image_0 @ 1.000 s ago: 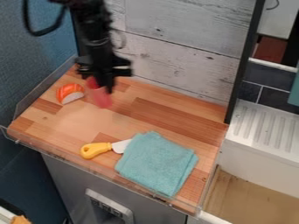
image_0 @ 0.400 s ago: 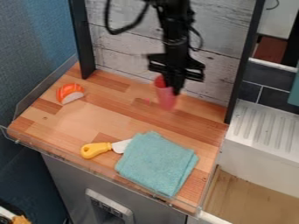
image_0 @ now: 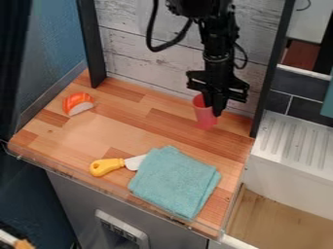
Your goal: Move a red tumbler from bottom left to the top right
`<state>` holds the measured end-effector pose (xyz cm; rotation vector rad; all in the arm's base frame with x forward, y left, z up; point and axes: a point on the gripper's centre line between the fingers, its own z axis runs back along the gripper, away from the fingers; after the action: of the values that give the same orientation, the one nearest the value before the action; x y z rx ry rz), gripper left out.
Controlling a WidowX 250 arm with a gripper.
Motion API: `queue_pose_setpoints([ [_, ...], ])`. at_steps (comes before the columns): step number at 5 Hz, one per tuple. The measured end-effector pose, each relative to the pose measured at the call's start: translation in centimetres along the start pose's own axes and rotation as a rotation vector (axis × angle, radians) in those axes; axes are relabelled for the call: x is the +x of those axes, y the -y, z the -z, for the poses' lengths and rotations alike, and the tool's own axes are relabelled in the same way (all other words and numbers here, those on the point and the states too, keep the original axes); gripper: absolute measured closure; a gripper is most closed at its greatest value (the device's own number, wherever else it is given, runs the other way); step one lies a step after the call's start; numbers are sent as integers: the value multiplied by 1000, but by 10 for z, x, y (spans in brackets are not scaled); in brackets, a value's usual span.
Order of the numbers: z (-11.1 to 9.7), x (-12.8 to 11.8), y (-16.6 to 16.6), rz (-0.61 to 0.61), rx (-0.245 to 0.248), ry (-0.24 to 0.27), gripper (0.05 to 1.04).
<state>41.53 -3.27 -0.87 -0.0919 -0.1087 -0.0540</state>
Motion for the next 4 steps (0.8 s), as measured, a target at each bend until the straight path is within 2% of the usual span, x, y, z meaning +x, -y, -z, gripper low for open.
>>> queue_pose_setpoints([
  [2,23,7,13,39,22,-36,1010],
  [3,25,8,10,40,56,-40,991],
  [4,25,7,8,34,76,-44,824],
])
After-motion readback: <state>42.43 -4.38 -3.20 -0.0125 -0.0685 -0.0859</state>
